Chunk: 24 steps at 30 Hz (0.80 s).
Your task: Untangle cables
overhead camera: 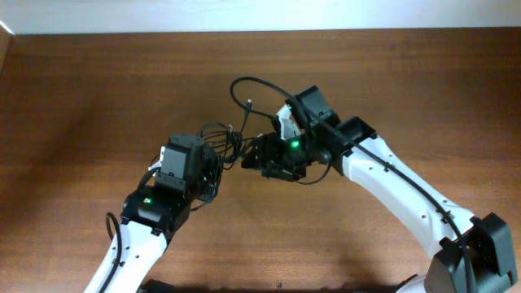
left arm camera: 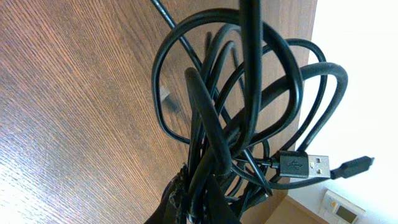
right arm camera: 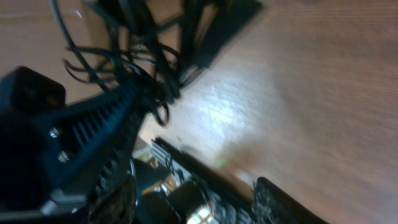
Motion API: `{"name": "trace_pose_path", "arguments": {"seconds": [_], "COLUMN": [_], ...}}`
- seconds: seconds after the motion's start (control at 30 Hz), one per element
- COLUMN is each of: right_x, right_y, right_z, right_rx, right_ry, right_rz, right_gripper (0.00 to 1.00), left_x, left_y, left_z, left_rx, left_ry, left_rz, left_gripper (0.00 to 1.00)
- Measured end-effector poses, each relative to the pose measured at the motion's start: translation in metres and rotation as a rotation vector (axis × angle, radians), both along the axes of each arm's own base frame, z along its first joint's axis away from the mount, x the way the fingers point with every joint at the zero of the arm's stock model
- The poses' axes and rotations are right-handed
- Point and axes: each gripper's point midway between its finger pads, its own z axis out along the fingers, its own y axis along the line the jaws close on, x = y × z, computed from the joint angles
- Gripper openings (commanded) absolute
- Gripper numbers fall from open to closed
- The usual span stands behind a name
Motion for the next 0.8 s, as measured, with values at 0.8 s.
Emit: {"name": "trace_pose_path", "arguments": {"seconds": [0.8], "right_x": [0.019], "right_y": [-0.037], "right_z": [-0.066], "right_rx": [-0.410], "right_ry": [0.035], "right_rz": [-0.289], "right_gripper": [0.31], "left_x": [0.002], "left_y": [-0.043], "left_z": [0.022], "left_rx": [-0.219], "left_ry": [-0.042], "left_rz": [-0.118], "left_gripper": [0.00]}}
